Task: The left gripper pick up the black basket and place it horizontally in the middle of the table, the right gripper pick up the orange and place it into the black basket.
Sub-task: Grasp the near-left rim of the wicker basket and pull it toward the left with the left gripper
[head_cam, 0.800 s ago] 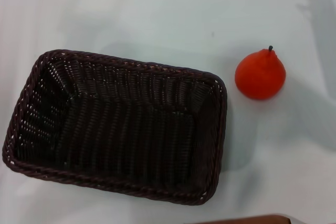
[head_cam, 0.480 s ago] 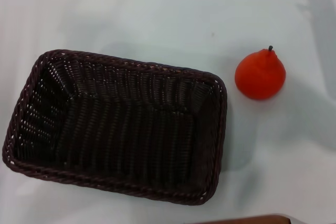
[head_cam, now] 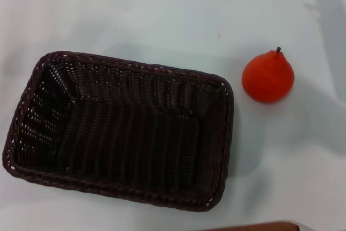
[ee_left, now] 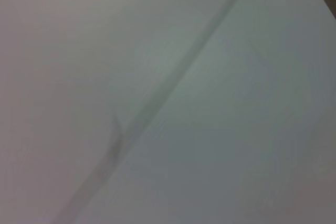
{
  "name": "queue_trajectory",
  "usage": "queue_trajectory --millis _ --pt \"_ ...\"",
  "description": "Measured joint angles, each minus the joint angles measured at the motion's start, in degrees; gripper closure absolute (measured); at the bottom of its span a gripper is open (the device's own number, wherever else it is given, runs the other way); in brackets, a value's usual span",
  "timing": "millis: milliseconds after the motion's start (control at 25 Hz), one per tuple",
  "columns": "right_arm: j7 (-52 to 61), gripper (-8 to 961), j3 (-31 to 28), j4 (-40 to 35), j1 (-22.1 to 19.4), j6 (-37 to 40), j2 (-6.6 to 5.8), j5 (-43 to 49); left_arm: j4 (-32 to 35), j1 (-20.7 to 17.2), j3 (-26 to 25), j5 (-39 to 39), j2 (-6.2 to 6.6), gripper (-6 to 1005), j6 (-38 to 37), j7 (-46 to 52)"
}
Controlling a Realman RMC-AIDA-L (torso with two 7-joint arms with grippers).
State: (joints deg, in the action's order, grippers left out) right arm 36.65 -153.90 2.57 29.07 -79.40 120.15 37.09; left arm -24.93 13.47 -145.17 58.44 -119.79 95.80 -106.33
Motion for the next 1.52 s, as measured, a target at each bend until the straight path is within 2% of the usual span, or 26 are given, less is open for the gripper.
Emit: queue_trajectory --millis 40,160,240,320,520,560,640,920,1280,1520 --pt "0.0 232 0.0 0.0 0.0 0.4 0.0 0.0 -2.6 -0.1 2.6 2.0 1.84 190 -0.1 5.1" --pt "0.0 232 0.0 0.0 0.1 1.1 0.0 0.0 -8.7 0.6 8.1 9.0 5.88 191 -0.9 17.1" --pt "0.0 232 0.0 0.0 0.3 1.4 0.0 0.0 -12.3 1.2 9.9 13.6 7.47 191 -1.4 24.0" --pt "0.0 232 0.0 0.0 0.4 1.7 -0.02 0.0 -17.7 1.7 10.2 19.9 8.14 192 -1.7 31.0" --pt "0.0 233 -0.1 0.2 0.8 2.4 -0.07 0.0 -30.6 1.9 9.9 34.3 8.52 208 -1.4 45.1" --pt "0.0 233 -0.1 0.2 0.9 2.5 -0.08 0.0 -30.6 1.9 9.9 34.3 8.52 211 -1.4 45.1" --pt "0.0 233 -0.2 0.2 0.9 3.0 -0.09 0.0 -38.8 1.9 9.9 41.9 8.41 214 0.1 53.1" --pt "0.0 233 -1.2 0.2 0.9 3.4 -0.1 0.0 -47.9 3.0 9.9 53.6 8.11 213 3.3 63.5" --pt "0.0 234 -1.5 0.1 0.9 3.4 -0.1 0.0 -50.2 5.0 10.3 60.5 7.71 217 6.3 66.4" --pt "0.0 234 -1.6 0.0 0.9 3.5 -0.09 0.0 -49.8 6.4 10.3 66.4 6.75 217 6.8 67.3"
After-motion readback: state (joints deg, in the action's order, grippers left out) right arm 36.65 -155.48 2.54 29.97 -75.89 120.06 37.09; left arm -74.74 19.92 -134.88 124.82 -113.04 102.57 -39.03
